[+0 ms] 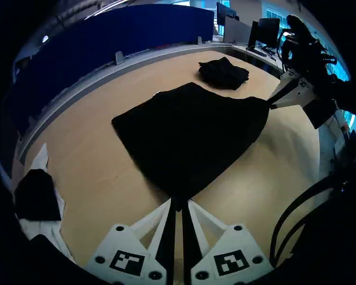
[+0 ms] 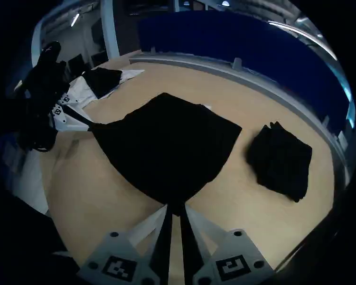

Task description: Fold towel

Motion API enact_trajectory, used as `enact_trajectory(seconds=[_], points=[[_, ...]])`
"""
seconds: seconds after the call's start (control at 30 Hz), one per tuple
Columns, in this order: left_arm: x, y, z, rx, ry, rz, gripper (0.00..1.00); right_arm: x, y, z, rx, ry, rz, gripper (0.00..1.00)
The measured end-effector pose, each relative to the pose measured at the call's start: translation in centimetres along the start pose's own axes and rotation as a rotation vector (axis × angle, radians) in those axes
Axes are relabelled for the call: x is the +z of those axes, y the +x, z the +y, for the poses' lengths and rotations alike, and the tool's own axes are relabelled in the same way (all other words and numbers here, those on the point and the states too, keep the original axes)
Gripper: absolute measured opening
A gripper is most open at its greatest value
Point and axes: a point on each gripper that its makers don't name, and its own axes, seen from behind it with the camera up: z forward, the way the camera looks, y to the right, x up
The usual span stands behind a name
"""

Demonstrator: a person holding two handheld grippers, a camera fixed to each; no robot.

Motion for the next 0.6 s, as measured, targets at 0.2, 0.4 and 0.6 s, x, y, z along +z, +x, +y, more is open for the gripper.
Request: enact_trajectory(seconds=[0.2,0.4,0.6], points=[[-1.8,0.7,0.5,-0.030,0.007,0.010,0.09,-1.8,0.6,-0.7,-0.005,0.001,0.010,0.11],[-3.5,1.3,0.9,-0.052,0.016,0.015,0.09,-3.4,0.9,-1.4,0.002,0.007,0.018,0.11],[-5.1,1.7,1.7,-0.074,0.018,0.020,0.09,-4.6,1.3,-1.8,0.015,0.009,0.024,0.11]])
